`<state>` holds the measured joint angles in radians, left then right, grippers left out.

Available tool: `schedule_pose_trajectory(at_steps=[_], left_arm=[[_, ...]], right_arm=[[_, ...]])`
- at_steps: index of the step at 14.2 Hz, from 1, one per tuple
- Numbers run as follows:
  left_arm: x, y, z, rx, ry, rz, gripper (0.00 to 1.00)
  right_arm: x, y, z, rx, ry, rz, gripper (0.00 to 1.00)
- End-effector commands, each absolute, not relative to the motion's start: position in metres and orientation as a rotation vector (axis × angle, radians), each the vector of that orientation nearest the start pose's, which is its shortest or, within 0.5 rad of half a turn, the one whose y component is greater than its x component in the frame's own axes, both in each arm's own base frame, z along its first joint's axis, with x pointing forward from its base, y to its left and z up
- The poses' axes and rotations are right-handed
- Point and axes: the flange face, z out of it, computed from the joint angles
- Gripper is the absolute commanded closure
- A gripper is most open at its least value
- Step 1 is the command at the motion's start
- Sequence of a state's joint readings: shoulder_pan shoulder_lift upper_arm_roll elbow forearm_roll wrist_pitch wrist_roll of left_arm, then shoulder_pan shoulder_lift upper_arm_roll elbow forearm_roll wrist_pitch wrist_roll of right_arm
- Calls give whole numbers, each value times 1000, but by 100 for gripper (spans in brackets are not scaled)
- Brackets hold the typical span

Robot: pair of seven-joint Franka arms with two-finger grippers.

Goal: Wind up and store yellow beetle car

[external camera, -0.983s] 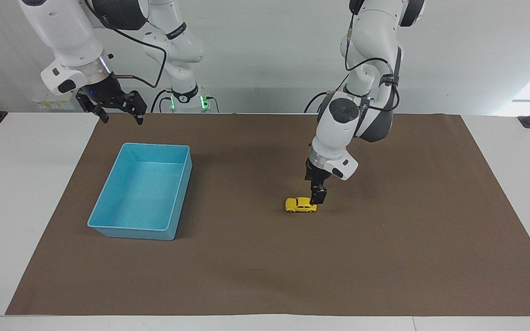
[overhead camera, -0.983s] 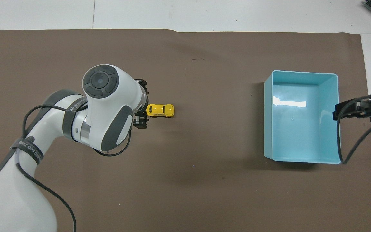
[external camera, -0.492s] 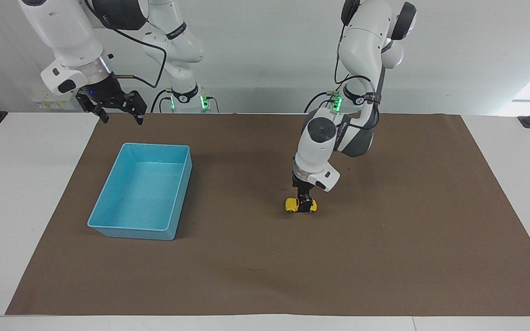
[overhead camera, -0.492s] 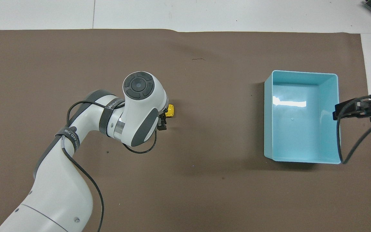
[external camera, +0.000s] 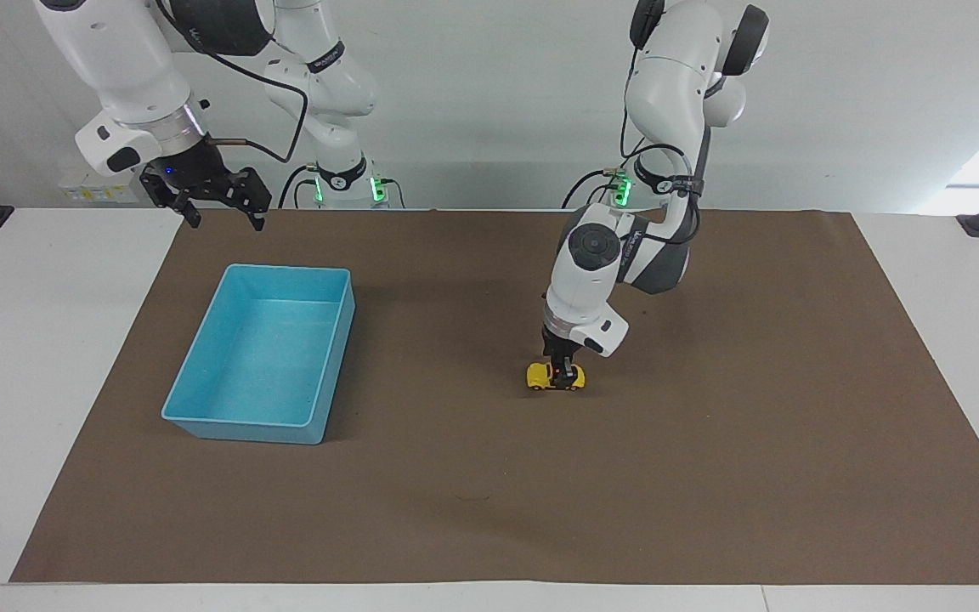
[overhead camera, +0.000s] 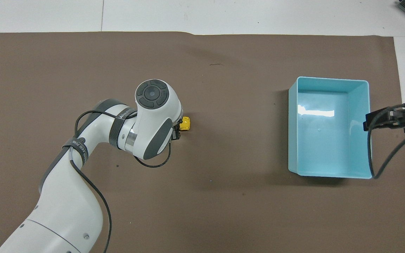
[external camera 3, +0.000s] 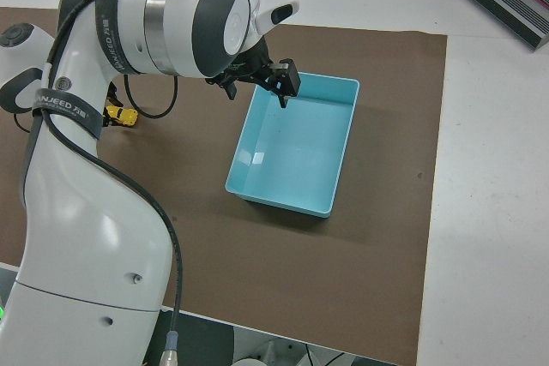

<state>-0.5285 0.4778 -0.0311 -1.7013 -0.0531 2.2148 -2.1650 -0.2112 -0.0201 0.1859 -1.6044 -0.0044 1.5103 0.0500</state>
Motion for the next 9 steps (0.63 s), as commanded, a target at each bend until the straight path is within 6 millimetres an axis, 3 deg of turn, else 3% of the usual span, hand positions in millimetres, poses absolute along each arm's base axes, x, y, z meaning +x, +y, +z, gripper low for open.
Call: schedule_pose_trajectory(at_steps=[1,6,9], left_arm=[[565,-355,314,2119,2283,-56,95],[563,-341,305,2132,2287,-56,94],[571,-322,301,2127,2305,-59,93]], right_arm=[[543,-15,617,-3141,104,128,0],[543,-15,617,-3141,104,128,0],[543,-15,617,-3141,104,128,0]])
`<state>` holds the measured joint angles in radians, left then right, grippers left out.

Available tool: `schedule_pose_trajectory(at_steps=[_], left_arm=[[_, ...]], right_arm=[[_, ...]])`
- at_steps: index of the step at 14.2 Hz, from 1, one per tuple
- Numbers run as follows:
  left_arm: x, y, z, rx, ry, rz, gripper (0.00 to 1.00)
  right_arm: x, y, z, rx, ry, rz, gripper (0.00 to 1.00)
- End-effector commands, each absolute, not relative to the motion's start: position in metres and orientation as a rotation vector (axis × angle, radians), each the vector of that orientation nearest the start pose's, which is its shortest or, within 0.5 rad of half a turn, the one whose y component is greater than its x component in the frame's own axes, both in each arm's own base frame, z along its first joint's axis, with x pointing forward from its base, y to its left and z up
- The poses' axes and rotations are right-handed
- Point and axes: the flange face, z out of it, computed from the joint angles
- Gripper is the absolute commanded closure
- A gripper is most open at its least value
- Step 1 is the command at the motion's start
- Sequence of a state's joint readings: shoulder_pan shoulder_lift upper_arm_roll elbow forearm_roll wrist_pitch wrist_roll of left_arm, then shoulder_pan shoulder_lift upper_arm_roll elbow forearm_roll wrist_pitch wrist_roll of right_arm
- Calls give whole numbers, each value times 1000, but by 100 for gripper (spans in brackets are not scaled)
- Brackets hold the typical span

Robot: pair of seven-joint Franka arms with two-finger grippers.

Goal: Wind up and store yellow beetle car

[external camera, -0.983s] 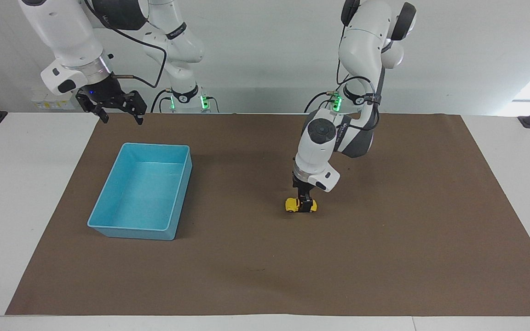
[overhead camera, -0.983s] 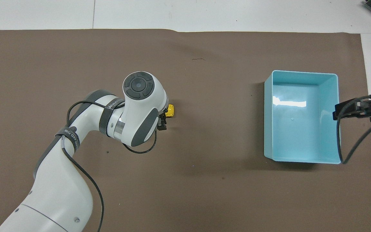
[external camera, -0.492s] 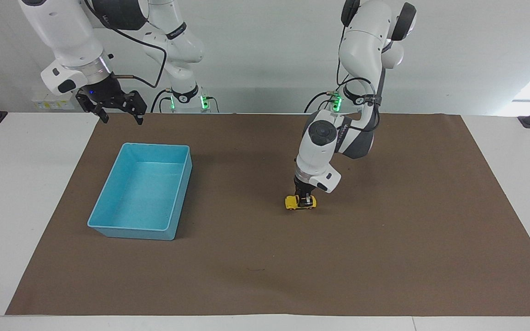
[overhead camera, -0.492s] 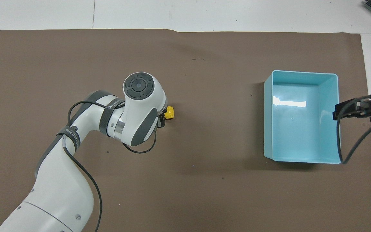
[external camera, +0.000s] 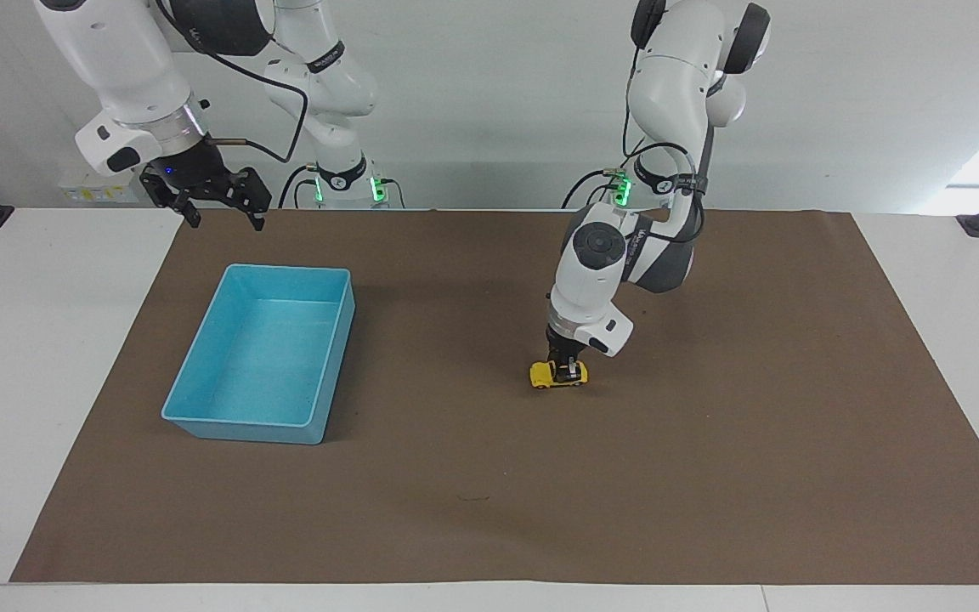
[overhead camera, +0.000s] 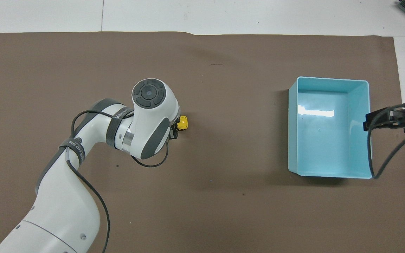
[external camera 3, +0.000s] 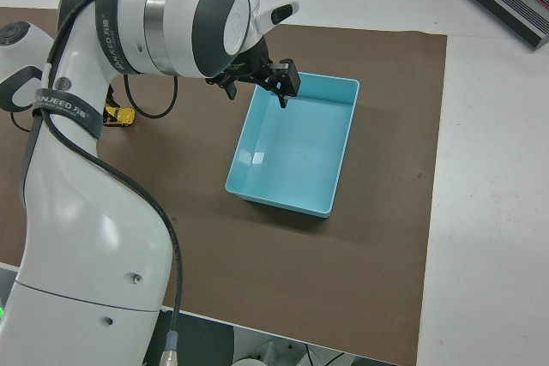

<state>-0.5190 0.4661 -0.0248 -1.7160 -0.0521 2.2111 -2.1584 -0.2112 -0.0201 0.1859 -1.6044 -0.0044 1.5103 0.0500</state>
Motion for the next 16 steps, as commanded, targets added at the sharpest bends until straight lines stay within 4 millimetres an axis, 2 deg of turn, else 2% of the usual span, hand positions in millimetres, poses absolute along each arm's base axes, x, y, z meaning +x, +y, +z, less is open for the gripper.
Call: schedule_pose_trajectory(at_steps=[1,4,9,12,14,16], left_arm=[[574,-316,300,2121,2315,-58,93],[580,-297,296,2132,2327,-65,90],[589,-234,283,2225,2281,-85,82],[599,-202,282,2252,2263,-66,77],[603,-189,281,2259,2257,-67,74],[603,-187,281,2268,2252,-70,66]], right_arm=[[543,-15,617,-3141,104,128,0],[543,-15,617,-3141,104,128,0],[543,-15,617,-3141,104,128,0],[543,-15,617,-3141,104,128,0],[543,-14,617,-3141,101,128,0],[543,-15,617,-3141,104,128,0]])
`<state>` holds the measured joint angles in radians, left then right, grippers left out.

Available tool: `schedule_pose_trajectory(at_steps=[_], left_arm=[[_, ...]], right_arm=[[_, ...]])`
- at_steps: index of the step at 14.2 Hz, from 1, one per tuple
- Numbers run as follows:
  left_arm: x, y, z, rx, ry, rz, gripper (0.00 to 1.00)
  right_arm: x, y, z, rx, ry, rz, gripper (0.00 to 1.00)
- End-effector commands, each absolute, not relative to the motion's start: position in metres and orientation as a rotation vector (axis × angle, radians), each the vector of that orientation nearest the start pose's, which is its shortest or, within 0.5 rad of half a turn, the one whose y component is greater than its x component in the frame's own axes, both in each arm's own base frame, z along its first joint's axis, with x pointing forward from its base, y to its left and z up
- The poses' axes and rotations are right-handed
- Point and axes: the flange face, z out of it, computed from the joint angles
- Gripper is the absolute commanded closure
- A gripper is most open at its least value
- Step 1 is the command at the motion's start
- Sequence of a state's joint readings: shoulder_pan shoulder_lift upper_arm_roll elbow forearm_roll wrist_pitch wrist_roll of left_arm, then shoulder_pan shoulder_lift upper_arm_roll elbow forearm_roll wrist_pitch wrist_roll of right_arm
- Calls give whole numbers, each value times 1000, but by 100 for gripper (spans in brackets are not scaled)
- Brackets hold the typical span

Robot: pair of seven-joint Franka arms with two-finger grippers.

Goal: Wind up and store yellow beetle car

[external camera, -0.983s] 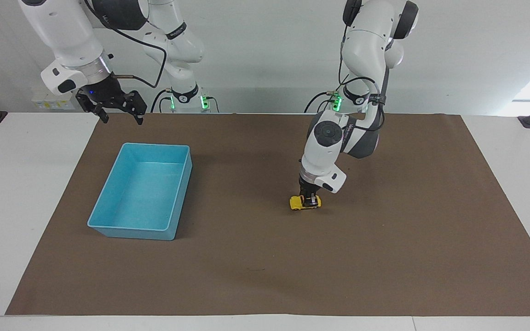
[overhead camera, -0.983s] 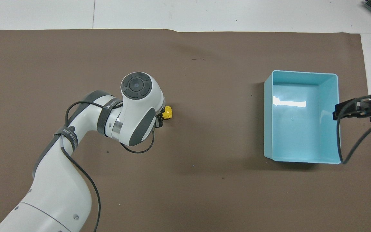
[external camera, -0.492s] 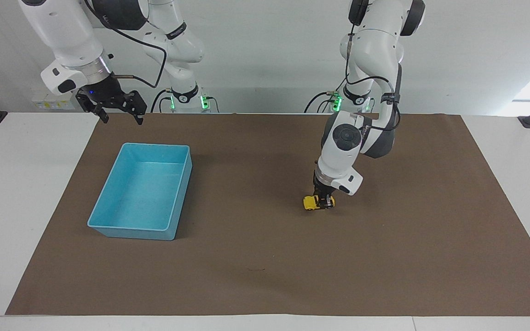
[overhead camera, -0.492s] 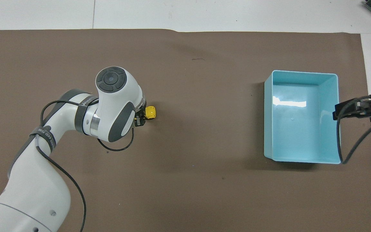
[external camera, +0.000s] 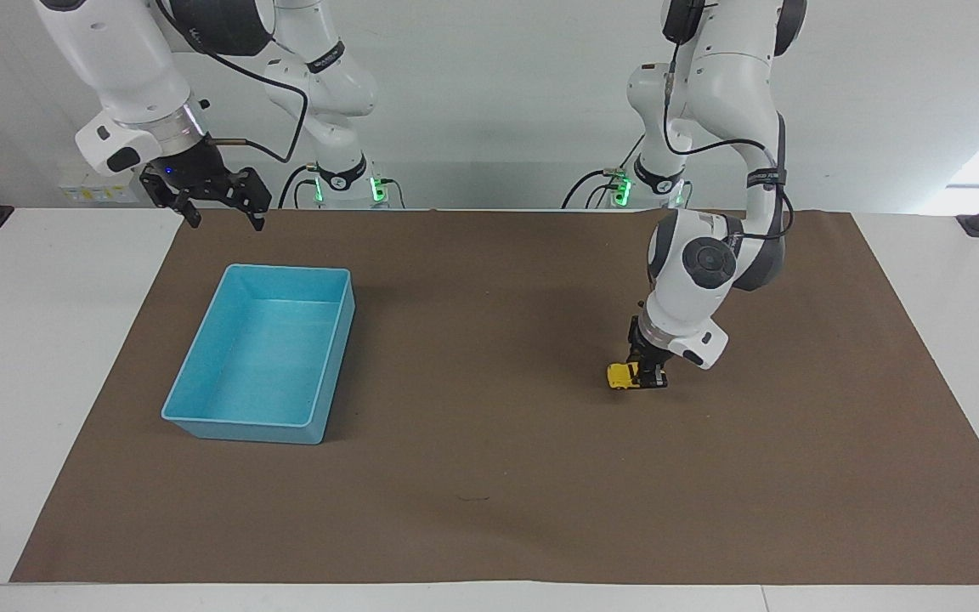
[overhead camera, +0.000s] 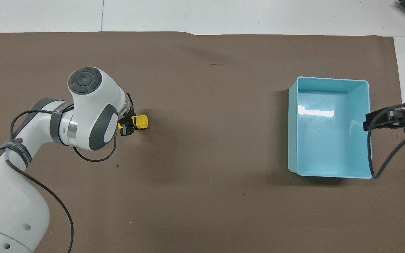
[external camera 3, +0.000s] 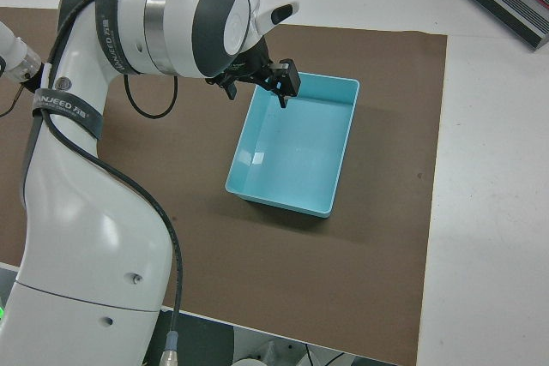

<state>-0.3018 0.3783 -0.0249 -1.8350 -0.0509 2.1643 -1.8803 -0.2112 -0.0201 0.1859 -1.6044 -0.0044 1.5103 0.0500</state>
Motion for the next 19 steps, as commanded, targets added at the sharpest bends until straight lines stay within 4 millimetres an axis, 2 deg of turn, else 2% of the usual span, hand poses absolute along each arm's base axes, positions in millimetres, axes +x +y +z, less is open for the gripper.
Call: schedule_pose_trajectory(at_steps=[1,2,3,4,5,8,11,14,19], left_arm=[[603,-187,281,2272,2249,-71,63],[603,-186,281,2272,2253,-73,51],[603,-186,282,2278,2250,-73,13],[603,-187,285,2305,2231,-57,0],[604,-185,296,2307,2231,-52,0],[607,-162,335,2308,2200,-37,0],[605,-161,345,2321,2192,-40,0],[604,-172,359,2325,2164,-26,0],[610,-177,381,2294,2137,-3,0]], right_arm=[[543,-15,617,-3141,104,128,0],[543,-15,617,-3141,104,128,0],[543,-15,617,-3141,104,128,0],[543,-15,617,-3141,104,128,0],[543,-15,617,-3141,104,128,0],[543,-15,617,-3141,104,128,0],[543,-15,617,-3141,104,128,0],[543,-15,617,-3141,104,128,0],[543,-15,617,-3141,104,128,0]])
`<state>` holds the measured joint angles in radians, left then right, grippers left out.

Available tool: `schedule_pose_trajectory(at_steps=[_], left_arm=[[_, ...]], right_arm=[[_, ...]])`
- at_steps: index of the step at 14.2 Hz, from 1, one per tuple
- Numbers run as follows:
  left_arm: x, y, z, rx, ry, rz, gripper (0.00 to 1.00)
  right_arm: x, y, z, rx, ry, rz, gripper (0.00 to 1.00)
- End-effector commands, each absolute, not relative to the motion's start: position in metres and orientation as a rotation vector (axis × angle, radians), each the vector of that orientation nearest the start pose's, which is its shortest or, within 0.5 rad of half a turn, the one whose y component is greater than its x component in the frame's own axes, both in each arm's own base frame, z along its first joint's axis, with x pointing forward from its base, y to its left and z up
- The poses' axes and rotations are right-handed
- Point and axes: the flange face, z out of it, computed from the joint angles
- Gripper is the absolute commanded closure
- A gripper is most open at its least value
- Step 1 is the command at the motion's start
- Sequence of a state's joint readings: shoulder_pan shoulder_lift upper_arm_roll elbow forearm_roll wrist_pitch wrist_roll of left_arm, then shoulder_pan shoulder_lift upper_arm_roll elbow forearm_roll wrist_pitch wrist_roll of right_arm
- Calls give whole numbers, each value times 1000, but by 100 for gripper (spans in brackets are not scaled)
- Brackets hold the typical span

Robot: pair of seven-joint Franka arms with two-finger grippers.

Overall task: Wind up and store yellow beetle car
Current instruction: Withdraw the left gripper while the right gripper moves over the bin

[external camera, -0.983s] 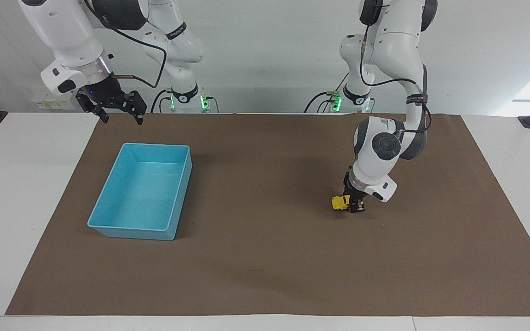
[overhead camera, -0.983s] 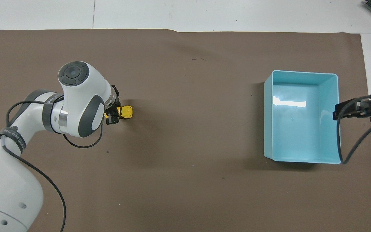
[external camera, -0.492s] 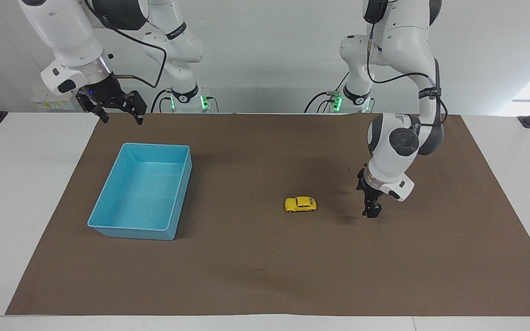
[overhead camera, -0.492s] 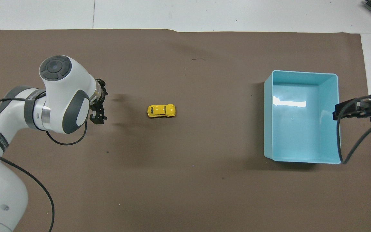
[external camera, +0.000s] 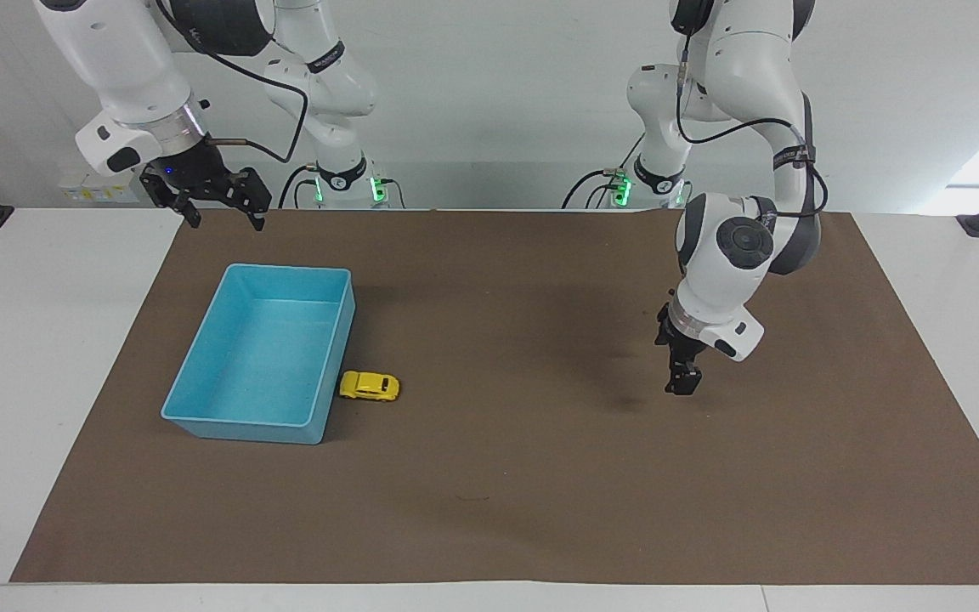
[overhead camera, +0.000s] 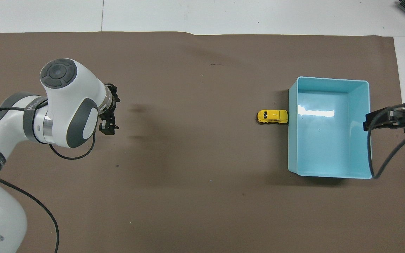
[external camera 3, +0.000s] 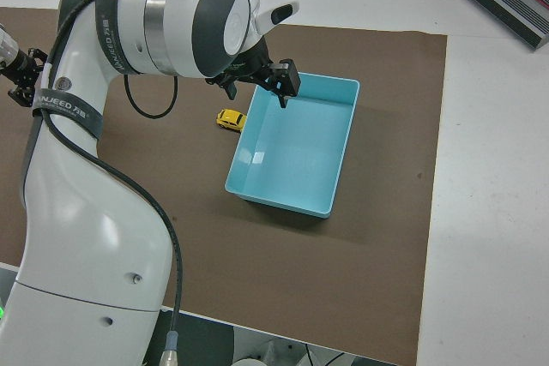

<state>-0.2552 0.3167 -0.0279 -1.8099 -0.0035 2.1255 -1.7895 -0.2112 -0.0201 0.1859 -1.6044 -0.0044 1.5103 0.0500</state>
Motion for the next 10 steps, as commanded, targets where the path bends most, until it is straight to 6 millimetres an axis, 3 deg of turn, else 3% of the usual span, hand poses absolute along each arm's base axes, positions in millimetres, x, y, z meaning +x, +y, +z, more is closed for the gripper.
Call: schedule_pose_trajectory(at_steps=[1,5,10], left_arm=[[610,-177,381,-2305,-2147,1,0],[612,-178,383,-2310,-2142,-5,0],[624,-176,413,-2347,-2187,-55,0]], right_arm=[[543,-15,617,-3141,104,128,0],[543,-15,617,-3141,104,128,0],[543,-15,617,-3141,104,128,0]])
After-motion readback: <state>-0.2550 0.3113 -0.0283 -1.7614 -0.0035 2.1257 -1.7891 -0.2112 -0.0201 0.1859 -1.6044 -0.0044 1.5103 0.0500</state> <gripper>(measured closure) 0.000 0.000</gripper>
